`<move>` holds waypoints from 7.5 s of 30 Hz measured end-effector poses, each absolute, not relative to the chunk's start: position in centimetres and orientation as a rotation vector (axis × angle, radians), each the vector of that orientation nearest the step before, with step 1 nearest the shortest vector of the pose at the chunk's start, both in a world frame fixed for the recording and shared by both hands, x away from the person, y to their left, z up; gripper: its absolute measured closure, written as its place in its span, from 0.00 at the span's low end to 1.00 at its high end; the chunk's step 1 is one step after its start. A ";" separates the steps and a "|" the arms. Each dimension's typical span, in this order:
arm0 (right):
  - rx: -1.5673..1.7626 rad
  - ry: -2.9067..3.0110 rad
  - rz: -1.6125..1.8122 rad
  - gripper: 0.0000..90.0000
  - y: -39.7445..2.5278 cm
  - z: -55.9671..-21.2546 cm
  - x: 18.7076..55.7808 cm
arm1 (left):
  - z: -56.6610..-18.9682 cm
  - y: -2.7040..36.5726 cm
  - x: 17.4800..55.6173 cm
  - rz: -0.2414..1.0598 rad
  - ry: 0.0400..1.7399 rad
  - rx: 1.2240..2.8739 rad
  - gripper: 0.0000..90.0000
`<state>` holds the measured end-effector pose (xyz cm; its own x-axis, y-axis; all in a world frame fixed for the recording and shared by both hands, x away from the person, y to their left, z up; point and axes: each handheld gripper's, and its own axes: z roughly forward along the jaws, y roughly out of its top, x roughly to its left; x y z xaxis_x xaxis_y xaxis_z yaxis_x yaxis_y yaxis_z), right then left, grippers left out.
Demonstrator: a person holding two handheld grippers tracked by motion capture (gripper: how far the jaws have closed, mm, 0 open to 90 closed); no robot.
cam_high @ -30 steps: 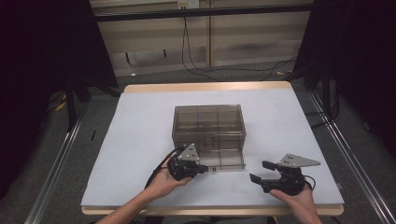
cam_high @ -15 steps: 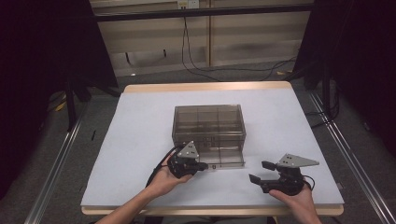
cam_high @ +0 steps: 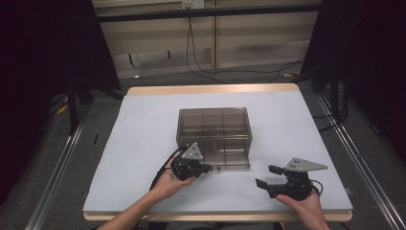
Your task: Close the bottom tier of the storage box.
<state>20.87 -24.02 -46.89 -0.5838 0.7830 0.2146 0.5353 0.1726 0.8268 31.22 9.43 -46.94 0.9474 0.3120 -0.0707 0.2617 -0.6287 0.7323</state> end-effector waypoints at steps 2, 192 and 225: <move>1.268 2.192 1.371 0.27 -24.0 -46.9 20.9 | -46.9 9.4 31.2 0.079 0.401 2.282 1.00; 1.253 2.221 1.356 0.29 -23.8 -47.0 21.0 | -47.5 8.9 34.2 0.204 0.554 2.260 1.00; 1.257 2.210 1.363 0.29 -23.9 -47.0 21.1 | -47.4 9.1 34.3 0.175 0.551 2.226 0.91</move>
<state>21.07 -23.87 -46.99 -0.5936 0.7767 0.2105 0.5370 0.1875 0.8225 34.28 9.15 -47.40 0.8946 0.4433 -0.0560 0.3296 -0.5703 0.7524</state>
